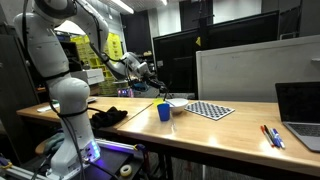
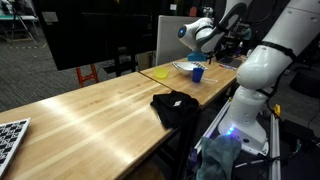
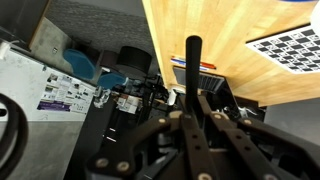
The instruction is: Place the fork in the cup handle first
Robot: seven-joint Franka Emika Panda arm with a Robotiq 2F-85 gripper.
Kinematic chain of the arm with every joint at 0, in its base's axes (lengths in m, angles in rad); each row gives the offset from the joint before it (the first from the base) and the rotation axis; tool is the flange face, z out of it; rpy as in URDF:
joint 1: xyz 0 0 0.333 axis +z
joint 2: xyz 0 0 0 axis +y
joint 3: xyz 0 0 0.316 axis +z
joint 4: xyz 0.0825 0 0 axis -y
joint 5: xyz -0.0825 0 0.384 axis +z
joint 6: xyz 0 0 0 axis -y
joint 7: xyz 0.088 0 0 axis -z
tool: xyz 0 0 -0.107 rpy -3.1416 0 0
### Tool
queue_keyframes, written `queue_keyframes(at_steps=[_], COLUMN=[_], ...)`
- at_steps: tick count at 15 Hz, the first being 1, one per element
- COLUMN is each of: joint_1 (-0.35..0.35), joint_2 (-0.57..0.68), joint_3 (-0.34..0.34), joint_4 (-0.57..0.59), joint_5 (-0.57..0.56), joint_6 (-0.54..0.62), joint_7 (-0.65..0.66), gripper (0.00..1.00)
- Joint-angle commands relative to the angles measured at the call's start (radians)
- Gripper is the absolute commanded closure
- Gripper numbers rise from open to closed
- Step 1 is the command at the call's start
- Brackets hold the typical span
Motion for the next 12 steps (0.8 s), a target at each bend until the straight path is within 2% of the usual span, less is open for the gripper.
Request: queue_keyframes(at_steps=[1,6,12], joint_1=[0.027,0.021,0.016], joint_2=[0.056,0.122,0.144], joint_3=[-0.021,-0.039,-0.058], joint_4=[0.045,0.077,0.051], joint_5=[-0.045,-0.030,-0.010], joint_6=[0.049,0.165,0.245], joint_7=[0.024,0.030,0.053], gripper=[0.98,0.98,0.98])
